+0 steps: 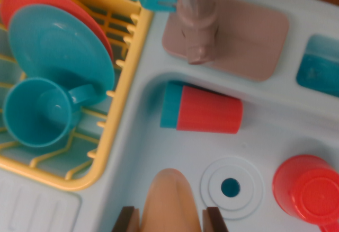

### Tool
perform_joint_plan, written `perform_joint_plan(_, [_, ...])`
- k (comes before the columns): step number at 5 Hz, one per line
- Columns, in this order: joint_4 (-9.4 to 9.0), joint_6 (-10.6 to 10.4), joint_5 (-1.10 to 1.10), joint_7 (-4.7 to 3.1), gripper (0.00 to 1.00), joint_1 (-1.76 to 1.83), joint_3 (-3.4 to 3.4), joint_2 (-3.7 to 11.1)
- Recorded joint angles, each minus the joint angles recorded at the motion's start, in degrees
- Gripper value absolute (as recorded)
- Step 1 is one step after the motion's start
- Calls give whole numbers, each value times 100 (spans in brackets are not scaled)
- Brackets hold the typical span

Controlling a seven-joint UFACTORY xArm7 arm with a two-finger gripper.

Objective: Pick detergent from the sink

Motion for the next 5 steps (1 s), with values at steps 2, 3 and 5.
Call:
perform_joint_plan(2, [187,258,-21,30,100,1,-1,-73])
perform_joint_plan(3, [384,530,-44,62,100,2,-2,-149])
perform_joint_plan(5, [575,793,-65,93,100,3,-3,-223])
